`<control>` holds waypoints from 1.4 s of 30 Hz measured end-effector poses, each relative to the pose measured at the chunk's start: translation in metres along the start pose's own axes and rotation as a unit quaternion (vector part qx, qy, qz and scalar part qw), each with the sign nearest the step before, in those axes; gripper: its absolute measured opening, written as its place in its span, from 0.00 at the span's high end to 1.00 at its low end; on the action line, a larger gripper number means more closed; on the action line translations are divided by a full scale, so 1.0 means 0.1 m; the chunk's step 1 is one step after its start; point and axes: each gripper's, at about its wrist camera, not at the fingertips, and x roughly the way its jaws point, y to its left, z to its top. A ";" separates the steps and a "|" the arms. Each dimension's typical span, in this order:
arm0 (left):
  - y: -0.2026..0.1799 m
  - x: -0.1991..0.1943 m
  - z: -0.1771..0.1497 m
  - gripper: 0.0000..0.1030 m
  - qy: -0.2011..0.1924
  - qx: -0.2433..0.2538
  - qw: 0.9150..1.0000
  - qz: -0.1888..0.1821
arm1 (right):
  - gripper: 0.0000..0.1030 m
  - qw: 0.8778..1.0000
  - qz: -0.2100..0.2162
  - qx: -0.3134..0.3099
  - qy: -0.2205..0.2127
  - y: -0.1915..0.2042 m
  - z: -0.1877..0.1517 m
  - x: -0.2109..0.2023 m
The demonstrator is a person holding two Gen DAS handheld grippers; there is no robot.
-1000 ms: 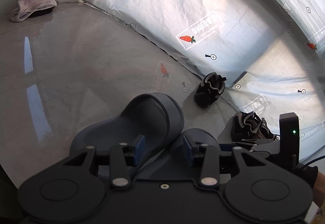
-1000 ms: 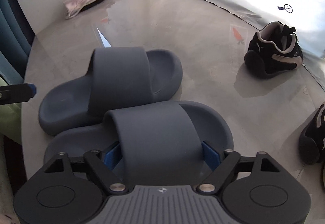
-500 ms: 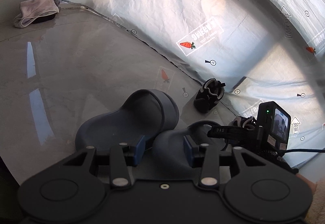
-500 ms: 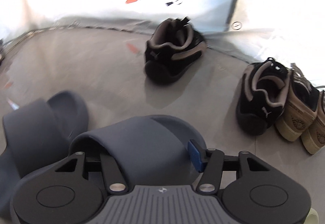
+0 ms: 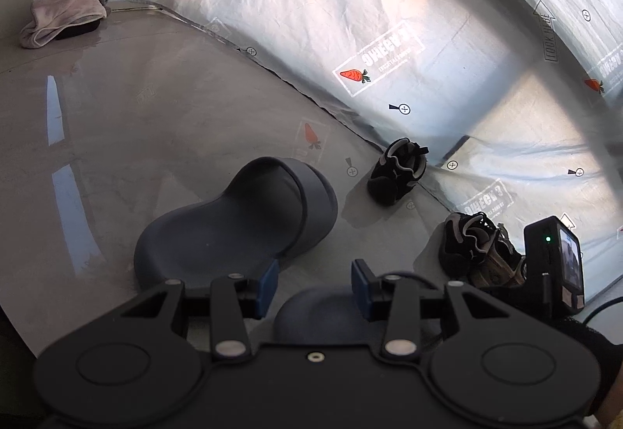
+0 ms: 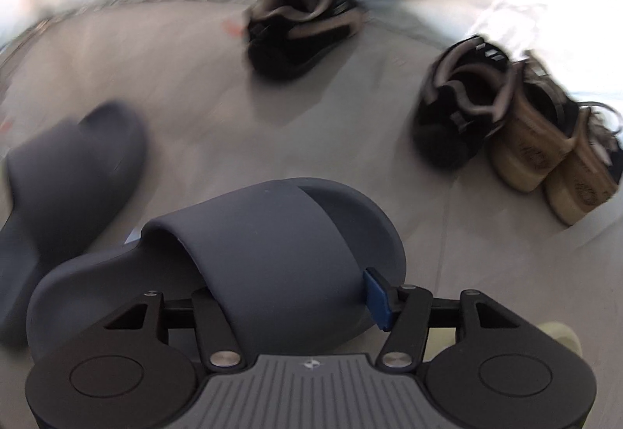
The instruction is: Organize scattered shoes
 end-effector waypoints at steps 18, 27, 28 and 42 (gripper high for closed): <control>-0.02 0.01 -0.01 0.60 0.007 -0.004 1.000 0.005 | 0.12 0.973 0.182 -0.129 0.066 0.02 0.25 -0.07; 0.04 -0.05 -0.08 0.60 0.014 -0.017 1.000 0.015 | 0.12 0.934 0.250 -0.223 0.125 -0.01 0.42 0.09; 0.03 -0.05 -0.08 0.60 0.013 -0.015 1.000 0.016 | 0.12 0.932 0.245 -0.236 0.127 0.05 0.43 0.09; -0.05 -0.14 -0.15 0.60 0.012 -0.003 1.000 0.016 | 0.26 0.983 0.157 -0.055 0.073 -0.31 0.46 0.10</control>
